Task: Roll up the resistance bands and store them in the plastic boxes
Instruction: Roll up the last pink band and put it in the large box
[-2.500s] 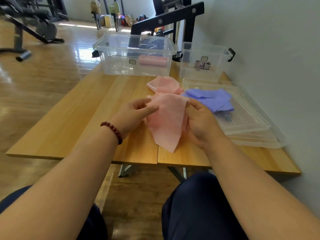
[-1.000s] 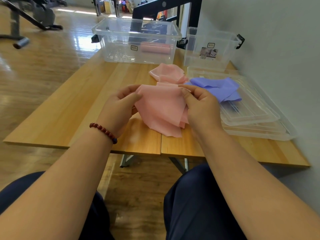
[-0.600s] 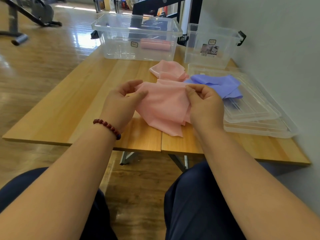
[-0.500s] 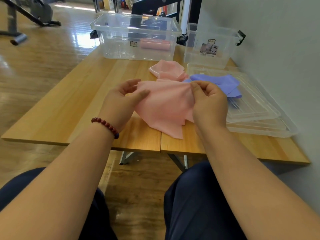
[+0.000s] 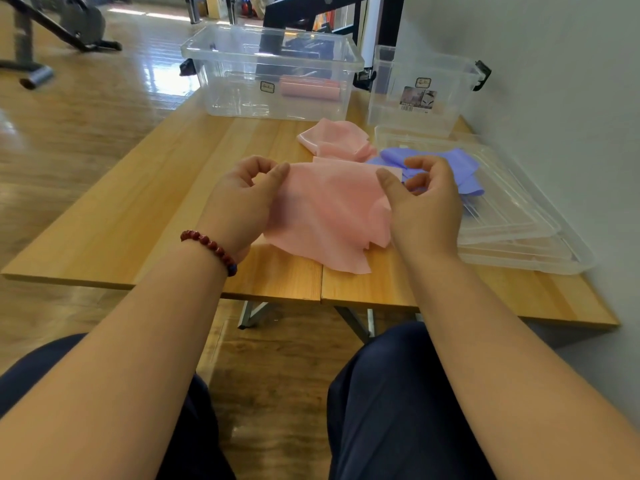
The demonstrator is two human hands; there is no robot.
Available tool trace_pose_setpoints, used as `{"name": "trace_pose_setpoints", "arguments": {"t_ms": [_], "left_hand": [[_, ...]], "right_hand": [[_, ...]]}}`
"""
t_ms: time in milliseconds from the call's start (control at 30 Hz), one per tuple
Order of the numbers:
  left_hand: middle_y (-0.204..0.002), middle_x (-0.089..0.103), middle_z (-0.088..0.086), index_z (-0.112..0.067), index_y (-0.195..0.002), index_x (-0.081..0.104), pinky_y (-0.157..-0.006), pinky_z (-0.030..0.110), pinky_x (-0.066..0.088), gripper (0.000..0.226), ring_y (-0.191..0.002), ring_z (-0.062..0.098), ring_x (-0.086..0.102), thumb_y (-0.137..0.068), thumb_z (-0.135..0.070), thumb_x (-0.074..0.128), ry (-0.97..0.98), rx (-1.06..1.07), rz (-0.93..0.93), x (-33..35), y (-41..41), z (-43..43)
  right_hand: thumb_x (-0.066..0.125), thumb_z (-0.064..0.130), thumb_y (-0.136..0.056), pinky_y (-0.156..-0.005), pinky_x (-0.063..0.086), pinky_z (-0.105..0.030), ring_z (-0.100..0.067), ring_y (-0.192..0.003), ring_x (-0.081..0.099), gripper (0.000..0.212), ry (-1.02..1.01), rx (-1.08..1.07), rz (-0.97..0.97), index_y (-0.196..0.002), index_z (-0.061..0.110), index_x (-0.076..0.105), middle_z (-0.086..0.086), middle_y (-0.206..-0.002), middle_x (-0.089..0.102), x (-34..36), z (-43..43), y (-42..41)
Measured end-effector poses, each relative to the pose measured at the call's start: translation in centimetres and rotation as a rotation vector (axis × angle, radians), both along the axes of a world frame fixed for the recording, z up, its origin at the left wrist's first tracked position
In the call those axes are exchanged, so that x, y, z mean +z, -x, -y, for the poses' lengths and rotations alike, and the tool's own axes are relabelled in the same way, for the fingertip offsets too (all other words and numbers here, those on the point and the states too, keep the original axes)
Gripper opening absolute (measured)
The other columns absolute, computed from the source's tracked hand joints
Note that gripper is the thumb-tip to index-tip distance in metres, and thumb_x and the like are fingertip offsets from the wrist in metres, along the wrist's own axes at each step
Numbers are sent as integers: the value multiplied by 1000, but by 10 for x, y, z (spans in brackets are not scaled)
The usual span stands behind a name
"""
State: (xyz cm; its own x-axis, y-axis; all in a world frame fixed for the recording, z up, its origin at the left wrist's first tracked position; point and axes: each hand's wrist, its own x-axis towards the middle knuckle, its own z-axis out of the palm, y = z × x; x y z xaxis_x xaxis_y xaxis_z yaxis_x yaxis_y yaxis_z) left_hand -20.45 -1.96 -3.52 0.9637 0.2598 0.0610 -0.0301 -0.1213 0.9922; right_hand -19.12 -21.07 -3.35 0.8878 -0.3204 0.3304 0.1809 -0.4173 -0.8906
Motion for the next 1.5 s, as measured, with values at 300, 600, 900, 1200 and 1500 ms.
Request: {"name": "trace_pose_setpoints", "arguments": {"t_ms": [300, 600, 900, 1200, 1500], "left_hand": [[-105, 66, 3, -22, -107, 57, -70, 31, 58, 10, -90, 17, 70, -99, -20, 54, 304, -129, 9, 0, 4, 5], [-128, 54, 4, -31, -132, 50, -78, 33, 57, 44, -109, 24, 62, -95, -8, 57, 366, -229, 63, 0, 8, 1], [-127, 60, 9, -29, -133, 49, -80, 41, 58, 47, -107, 24, 67, -99, 2, 44, 585, -300, 69, -1, 7, 2], [-82, 60, -2, -29, -138, 46, -78, 32, 56, 51, -91, 17, 64, -95, -2, 54, 407, -195, 32, -8, 3, 0], [-97, 63, -2, -31, -134, 50, -82, 34, 57, 43, -97, 16, 64, -94, -20, 62, 239, -59, -1, -9, 4, 4]], "right_hand": [[44, 52, -99, -73, 49, -39, -29, -79, 62, 62, 195, 109, -98, -85, -3, 68, -16, -84, 69, -1, -7, 17], [52, 55, -94, -78, 46, -23, -8, -105, 55, 57, 289, 323, -185, -142, 25, 46, 5, -125, 59, -2, -14, 21], [53, 55, -94, -70, 51, -24, -16, -101, 62, 55, 201, 365, -244, -140, 27, 42, 5, -121, 58, -13, -21, 22], [55, 21, -99, -71, 48, -11, -2, -91, 58, 33, -97, 219, -36, -129, 35, 52, 10, -97, 59, -2, -22, 22], [66, 25, -92, -96, 49, -29, -11, -120, 49, 43, -102, 243, -47, -126, 43, 48, 11, -131, 47, -5, -17, 22]]}}
